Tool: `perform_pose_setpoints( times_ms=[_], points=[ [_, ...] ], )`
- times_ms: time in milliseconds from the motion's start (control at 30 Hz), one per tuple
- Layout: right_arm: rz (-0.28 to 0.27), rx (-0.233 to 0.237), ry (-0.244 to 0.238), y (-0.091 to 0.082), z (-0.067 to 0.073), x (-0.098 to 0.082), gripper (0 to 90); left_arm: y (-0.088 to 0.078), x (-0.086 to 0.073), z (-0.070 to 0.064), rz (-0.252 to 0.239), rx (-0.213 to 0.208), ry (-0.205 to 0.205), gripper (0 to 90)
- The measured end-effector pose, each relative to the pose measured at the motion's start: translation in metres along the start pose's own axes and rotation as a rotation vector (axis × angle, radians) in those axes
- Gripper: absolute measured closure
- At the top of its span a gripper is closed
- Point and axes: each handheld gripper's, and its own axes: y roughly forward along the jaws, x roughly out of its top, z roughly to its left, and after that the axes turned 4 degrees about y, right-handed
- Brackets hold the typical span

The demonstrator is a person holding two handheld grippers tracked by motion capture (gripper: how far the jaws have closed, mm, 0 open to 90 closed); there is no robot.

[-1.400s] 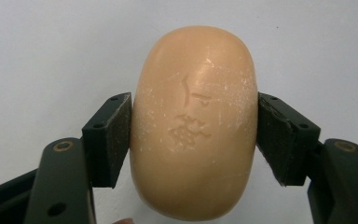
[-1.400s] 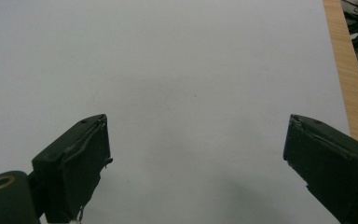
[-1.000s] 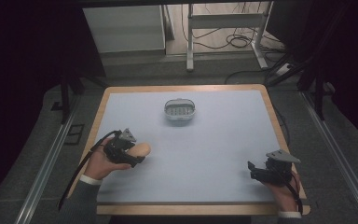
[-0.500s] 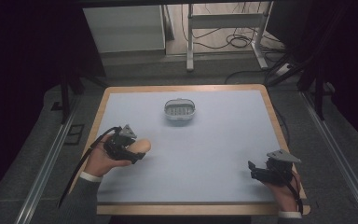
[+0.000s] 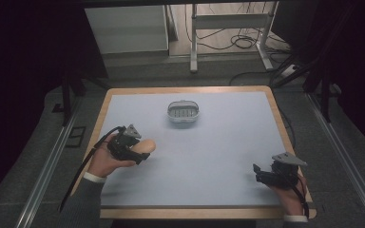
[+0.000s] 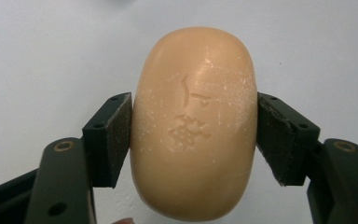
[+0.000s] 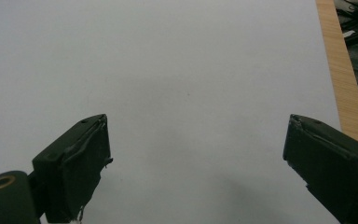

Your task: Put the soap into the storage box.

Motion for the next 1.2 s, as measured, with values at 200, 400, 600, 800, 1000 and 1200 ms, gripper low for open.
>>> perform_pose_setpoints(
  times_ms=[200,400,600,800,1000,1200],
  points=[
    [0.003,0.001,0.000,0.001,0.000,0.000,7.1,0.001,0.003,0.001,0.001,0.000,0.002,32.3],
    [0.001,-0.001,-0.002,0.000,0.000,0.000,7.1,0.004,0.006,0.002,0.002,0.000,0.004,32.3],
    [0.003,-0.001,0.001,0.000,-0.002,0.000,7.2,0.006,0.009,0.003,-0.001,-0.002,0.002,32.3],
    [0.003,-0.001,0.001,0.001,-0.001,0.000,7.2,0.007,0.010,0.004,0.005,-0.001,0.005,32.4],
    [0.006,-0.002,0.001,0.001,-0.002,0.000,7.2,0.008,0.013,0.006,0.006,0.001,0.006,32.4],
    [0.004,-0.002,0.003,0.001,-0.002,-0.001,7.2,0.008,0.019,0.006,0.008,0.004,0.016,32.4]
  ],
)
